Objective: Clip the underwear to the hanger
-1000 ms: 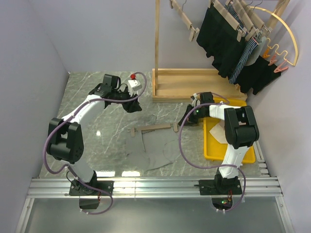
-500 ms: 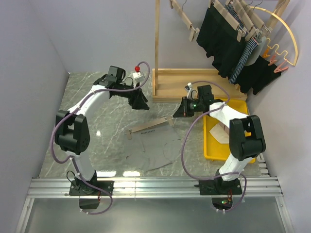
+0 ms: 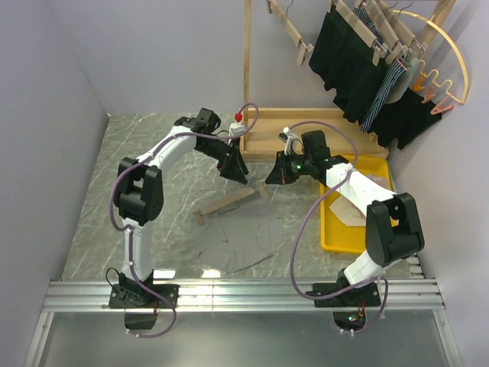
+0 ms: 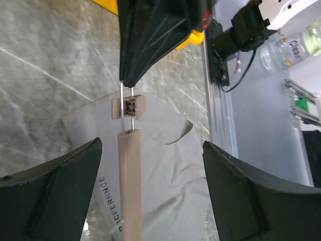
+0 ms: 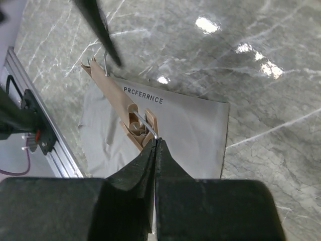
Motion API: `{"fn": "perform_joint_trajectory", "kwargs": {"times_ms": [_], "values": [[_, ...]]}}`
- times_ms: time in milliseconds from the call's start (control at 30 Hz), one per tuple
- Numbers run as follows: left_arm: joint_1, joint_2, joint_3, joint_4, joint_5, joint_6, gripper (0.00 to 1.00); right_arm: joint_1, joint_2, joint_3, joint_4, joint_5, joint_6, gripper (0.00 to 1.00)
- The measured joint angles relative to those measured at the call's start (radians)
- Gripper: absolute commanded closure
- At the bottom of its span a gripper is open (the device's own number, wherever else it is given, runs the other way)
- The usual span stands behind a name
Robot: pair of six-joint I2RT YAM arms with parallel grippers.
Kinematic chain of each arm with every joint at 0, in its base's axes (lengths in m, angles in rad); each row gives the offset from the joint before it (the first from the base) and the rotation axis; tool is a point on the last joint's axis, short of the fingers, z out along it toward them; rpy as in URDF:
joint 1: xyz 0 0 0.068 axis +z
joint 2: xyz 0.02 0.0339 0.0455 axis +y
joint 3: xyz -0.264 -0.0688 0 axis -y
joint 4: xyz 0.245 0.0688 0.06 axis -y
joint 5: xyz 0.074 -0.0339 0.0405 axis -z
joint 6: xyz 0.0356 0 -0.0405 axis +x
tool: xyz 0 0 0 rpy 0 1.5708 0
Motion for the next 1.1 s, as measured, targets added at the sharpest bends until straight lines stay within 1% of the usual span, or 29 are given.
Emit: {"fn": "perform_joint_trajectory", "kwargs": {"times_ms": [167, 233, 400, 667, 867, 900, 1100], "values": [[-0.01, 0.046, 0.008, -0.064, 0.01, 0.037, 0.12, 0.026, -0.024, 0.013, -0.007, 0.021, -0.027, 1.0], [-0.012, 0.055, 0.008, -0.069, 0.011, 0.04, 0.14, 0.031, -0.029, 0.013, -0.008, 0.025, -0.031, 1.0], [-0.026, 0.074, 0.016, -0.053, 0.024, 0.024, 0.17, 0.045, -0.032, 0.013, -0.009, 0.039, -0.04, 1.0], [-0.055, 0.084, 0.018, 0.027, 0.04, -0.045, 0.19, 0.065, -0.051, 0.013, -0.009, 0.054, -0.05, 1.0], [-0.068, 0.084, 0.018, 0.072, 0.048, -0.083, 0.26, 0.068, -0.055, 0.013, -0.009, 0.057, -0.052, 1.0], [-0.07, 0.084, 0.018, 0.075, 0.048, -0.089, 0.29, 0.068, -0.055, 0.013, -0.009, 0.058, -0.052, 1.0], [-0.08, 0.084, 0.018, 0.092, 0.047, -0.095, 0.35, 0.068, -0.055, 0.013, -0.009, 0.06, -0.051, 1.0]]}}
